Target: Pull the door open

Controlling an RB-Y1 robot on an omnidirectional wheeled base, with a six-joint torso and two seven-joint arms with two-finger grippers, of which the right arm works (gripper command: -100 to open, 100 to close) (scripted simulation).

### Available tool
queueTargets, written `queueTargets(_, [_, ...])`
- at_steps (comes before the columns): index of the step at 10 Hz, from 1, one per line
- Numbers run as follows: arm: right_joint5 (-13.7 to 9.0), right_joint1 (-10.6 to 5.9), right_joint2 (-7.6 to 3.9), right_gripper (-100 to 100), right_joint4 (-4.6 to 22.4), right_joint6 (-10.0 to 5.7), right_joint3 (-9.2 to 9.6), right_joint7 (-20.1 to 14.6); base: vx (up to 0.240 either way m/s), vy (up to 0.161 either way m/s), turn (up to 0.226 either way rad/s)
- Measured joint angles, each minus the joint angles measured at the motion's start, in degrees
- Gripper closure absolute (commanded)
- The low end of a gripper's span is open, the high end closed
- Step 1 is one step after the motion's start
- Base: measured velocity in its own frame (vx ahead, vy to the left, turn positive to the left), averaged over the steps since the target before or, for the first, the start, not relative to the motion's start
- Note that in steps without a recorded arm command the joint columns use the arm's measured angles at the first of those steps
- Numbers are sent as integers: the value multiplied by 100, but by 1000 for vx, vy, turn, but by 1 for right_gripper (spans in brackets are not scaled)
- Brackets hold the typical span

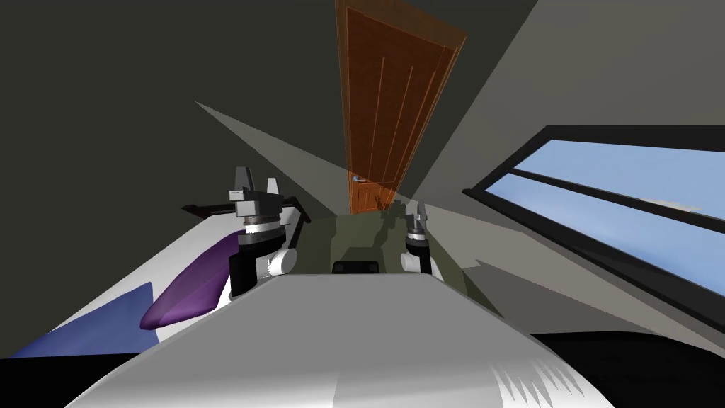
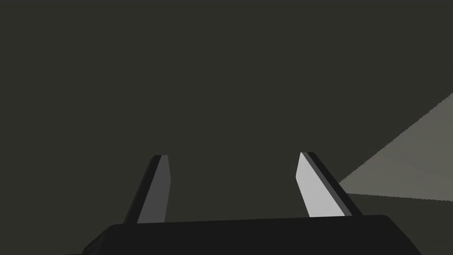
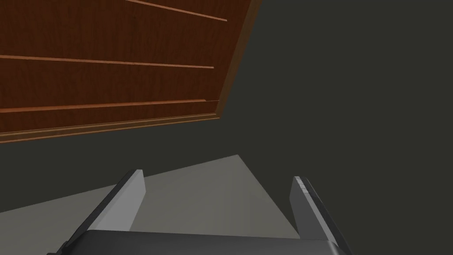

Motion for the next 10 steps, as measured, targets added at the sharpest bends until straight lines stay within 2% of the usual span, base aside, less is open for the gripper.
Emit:
queueTargets(6, [-172,-355,-111,-100,953,-137,-122,-10,99,23,107])
queueTargets(8, [-227,-495,-136,-100,1222,-120,-156,-5,103,13,119])
queueTargets(10, [-291,-646,-173,-100,1589,-192,-203,-10,116,21,114])
